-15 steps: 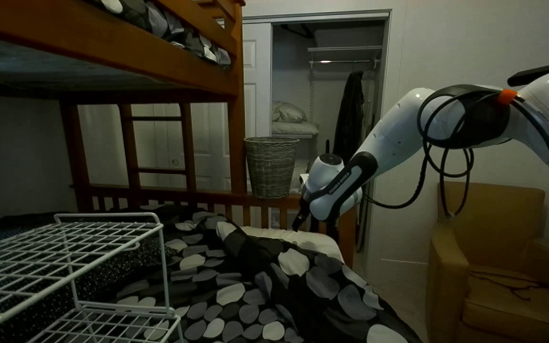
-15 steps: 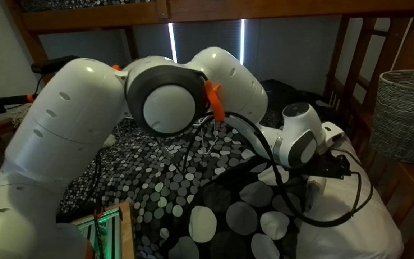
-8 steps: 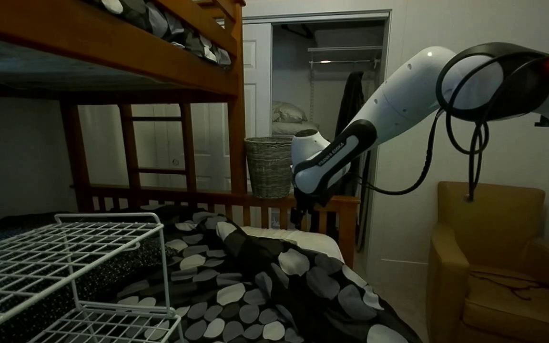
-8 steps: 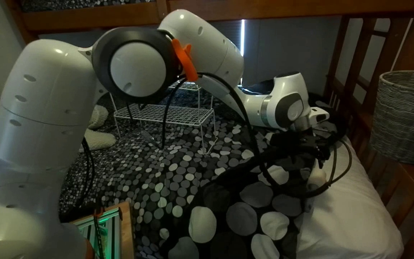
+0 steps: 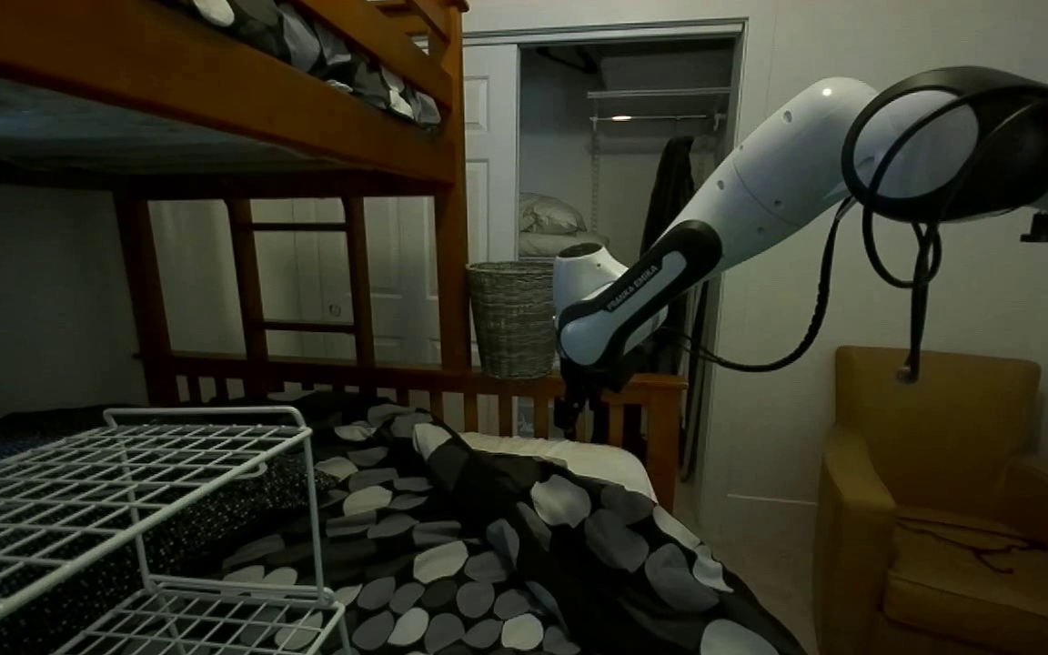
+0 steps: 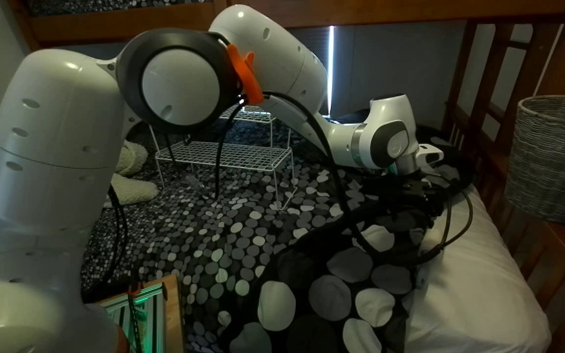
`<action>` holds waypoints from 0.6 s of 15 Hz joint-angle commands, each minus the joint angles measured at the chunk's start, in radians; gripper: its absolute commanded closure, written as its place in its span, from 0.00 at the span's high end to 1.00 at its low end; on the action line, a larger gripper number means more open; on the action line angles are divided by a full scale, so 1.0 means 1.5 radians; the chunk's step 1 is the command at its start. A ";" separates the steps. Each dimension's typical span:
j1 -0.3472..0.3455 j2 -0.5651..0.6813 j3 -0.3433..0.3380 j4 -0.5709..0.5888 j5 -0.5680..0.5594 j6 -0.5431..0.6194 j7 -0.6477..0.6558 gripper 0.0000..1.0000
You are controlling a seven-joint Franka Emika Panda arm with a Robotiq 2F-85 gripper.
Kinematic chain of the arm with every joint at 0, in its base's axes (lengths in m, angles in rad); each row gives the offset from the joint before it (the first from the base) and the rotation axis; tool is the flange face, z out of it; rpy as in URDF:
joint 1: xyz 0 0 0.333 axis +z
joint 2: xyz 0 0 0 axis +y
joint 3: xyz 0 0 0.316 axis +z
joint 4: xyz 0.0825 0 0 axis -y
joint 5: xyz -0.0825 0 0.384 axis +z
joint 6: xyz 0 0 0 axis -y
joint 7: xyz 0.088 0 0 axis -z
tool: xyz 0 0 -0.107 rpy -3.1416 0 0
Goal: Pick up the lint roller and put it on the white bed sheet on the bed, cover the lint roller with the black duvet cover
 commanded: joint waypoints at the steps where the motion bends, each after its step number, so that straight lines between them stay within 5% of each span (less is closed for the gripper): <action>1: 0.021 -0.031 0.015 0.007 0.012 -0.147 0.060 1.00; 5: 0.036 -0.049 0.047 0.028 0.044 -0.312 0.120 1.00; 9: 0.020 -0.045 0.101 0.005 0.150 -0.313 0.096 1.00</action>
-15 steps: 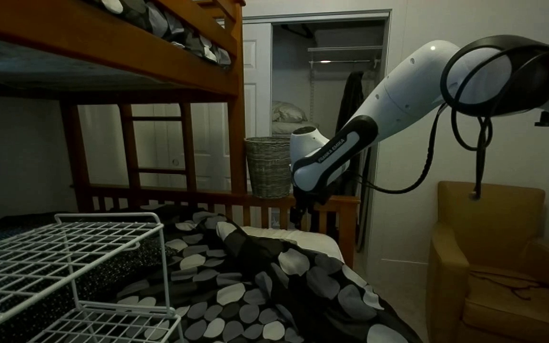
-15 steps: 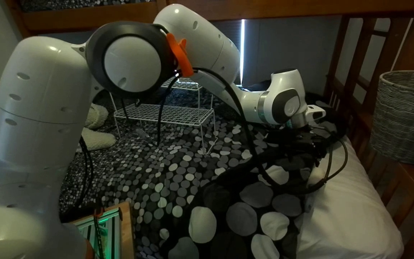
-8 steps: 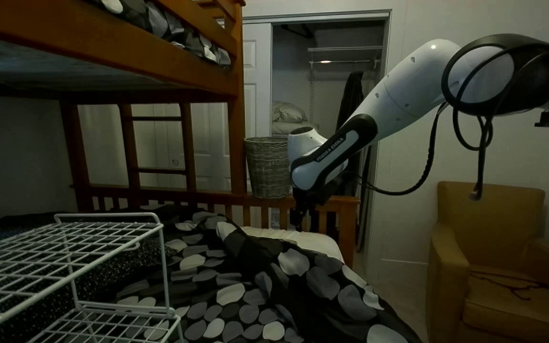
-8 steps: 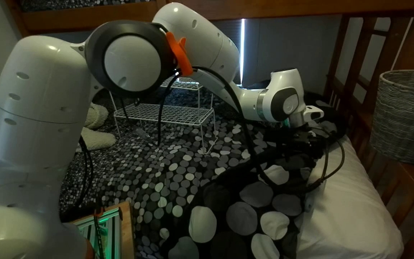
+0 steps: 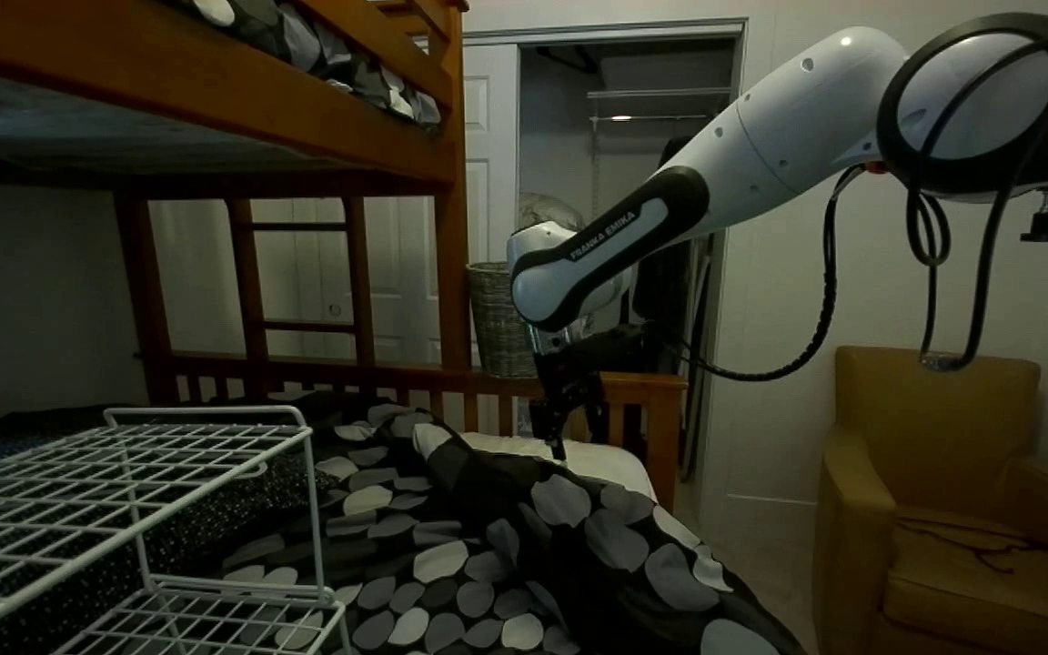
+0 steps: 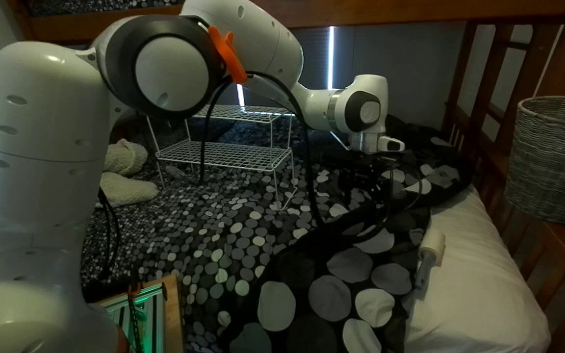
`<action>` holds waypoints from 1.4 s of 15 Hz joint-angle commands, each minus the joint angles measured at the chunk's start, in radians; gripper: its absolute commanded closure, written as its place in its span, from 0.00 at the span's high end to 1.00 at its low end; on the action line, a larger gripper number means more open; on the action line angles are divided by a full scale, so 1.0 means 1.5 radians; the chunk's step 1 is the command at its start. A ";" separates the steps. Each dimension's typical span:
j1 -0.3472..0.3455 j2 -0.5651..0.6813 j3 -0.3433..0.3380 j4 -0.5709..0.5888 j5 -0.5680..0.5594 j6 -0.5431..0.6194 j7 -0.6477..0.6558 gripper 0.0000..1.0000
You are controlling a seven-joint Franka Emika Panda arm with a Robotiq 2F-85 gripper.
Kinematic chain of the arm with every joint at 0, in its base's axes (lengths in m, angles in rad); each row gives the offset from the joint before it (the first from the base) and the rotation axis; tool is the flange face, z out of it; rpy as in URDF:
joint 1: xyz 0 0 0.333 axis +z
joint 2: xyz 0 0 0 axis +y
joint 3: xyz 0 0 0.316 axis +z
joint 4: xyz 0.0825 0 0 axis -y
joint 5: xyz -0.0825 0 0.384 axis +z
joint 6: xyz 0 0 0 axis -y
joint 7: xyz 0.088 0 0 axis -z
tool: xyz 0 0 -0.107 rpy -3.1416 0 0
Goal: Pick up the lint roller and put it on the white bed sheet on the bed, cover the lint roller with the black duvet cover
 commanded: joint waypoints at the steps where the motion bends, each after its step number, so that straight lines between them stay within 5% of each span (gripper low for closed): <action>1: -0.021 0.002 0.041 -0.034 0.092 0.013 -0.017 1.00; 5: -0.018 0.015 0.055 -0.062 0.135 0.040 -0.028 1.00; 21: 0.009 0.038 0.054 -0.101 0.109 0.123 -0.014 1.00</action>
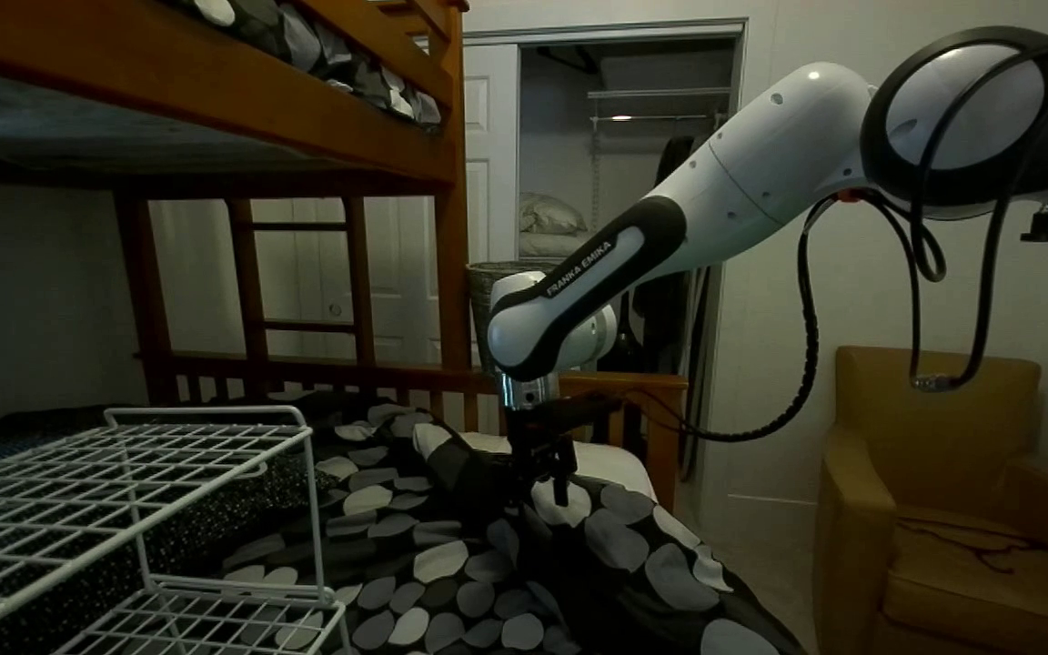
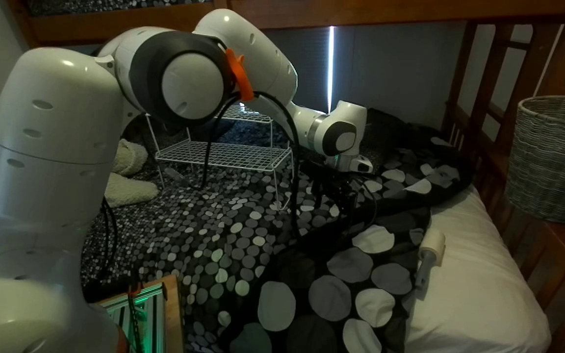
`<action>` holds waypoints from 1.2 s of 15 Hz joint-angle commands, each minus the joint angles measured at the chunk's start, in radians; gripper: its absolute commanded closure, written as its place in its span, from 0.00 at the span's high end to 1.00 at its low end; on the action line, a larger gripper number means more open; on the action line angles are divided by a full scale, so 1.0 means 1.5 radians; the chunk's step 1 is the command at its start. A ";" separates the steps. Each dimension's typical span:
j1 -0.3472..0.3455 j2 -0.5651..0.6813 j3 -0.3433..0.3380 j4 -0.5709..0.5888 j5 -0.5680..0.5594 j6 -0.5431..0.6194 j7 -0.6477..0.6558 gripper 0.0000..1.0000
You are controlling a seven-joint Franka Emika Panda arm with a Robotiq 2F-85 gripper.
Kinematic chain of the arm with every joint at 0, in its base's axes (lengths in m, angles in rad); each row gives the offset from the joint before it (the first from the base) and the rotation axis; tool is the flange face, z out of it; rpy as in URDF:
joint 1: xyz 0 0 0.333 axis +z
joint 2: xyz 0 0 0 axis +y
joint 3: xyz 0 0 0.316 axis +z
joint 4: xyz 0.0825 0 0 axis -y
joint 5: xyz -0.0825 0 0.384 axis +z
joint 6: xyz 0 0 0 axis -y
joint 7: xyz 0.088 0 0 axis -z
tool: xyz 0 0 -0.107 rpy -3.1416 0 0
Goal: Pick up the lint roller and put it on the white bed sheet on the bed, cover the lint roller with the black duvet cover
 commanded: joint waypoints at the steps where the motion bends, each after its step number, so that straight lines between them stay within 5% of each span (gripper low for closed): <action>1: 0.005 0.006 -0.007 -0.036 -0.019 0.040 0.008 1.00; 8: 0.002 0.039 -0.004 -0.043 -0.009 0.098 0.008 1.00; 9: 0.002 0.043 -0.004 -0.042 -0.009 0.102 0.008 0.91; 10: 0.002 0.046 -0.003 -0.042 -0.007 0.103 0.006 0.72; 18: 0.001 0.045 -0.006 -0.046 -0.018 0.097 -0.006 0.11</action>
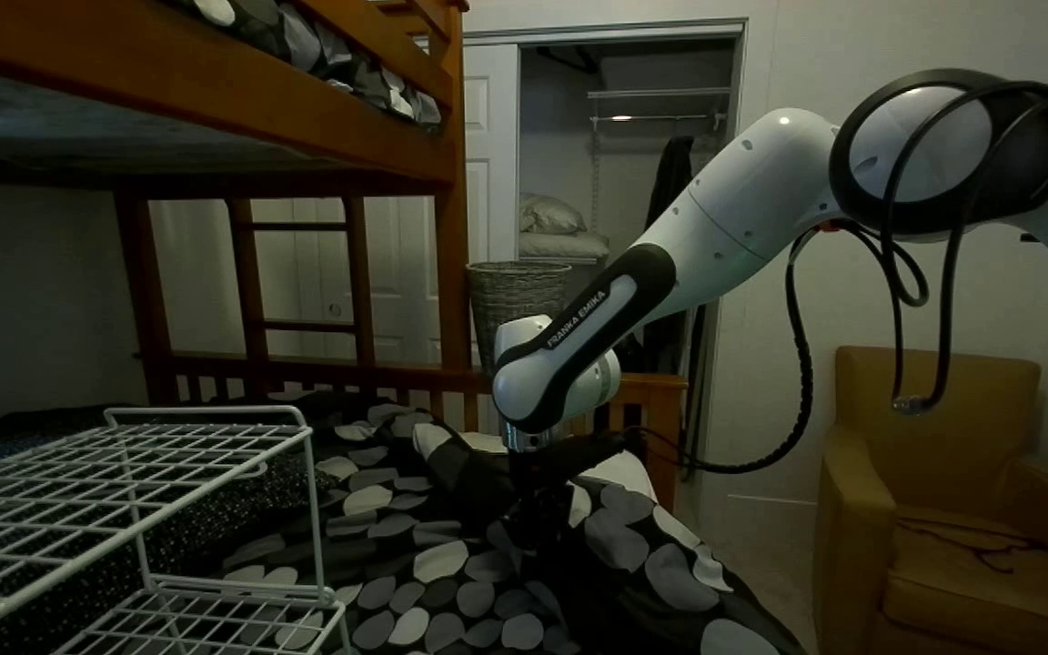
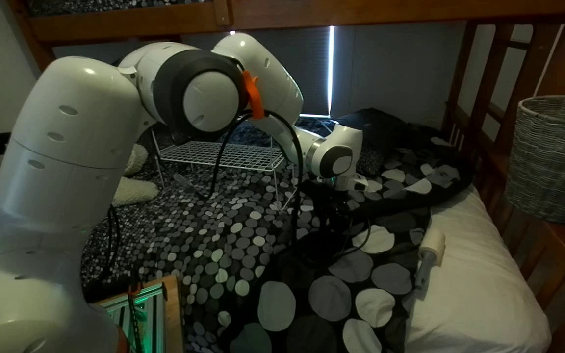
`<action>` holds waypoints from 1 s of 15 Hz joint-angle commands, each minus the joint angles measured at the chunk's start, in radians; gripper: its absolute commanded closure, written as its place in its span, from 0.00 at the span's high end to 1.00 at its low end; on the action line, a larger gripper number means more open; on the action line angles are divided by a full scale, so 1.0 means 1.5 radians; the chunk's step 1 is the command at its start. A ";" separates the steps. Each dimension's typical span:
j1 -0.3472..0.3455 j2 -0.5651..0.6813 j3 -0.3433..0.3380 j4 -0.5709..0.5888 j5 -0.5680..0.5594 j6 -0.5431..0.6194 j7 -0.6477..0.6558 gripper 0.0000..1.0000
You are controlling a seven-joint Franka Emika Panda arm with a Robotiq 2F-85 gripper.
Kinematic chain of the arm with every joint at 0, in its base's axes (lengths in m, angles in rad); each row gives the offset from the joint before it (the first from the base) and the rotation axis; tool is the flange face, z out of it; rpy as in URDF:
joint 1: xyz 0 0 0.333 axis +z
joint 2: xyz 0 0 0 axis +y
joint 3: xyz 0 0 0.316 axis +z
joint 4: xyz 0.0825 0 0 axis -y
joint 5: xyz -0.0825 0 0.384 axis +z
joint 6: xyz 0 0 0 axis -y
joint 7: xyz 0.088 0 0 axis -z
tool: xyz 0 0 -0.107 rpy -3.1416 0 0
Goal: Pick up the lint roller and put it on the white bed sheet on the bed, cover the lint roller with the black duvet cover
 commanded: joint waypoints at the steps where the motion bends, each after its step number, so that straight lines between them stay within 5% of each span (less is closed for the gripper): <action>1: -0.007 -0.009 0.002 -0.016 -0.002 0.007 -0.016 0.04; 15: -0.077 -0.126 -0.058 -0.041 -0.118 -0.027 -0.150 0.01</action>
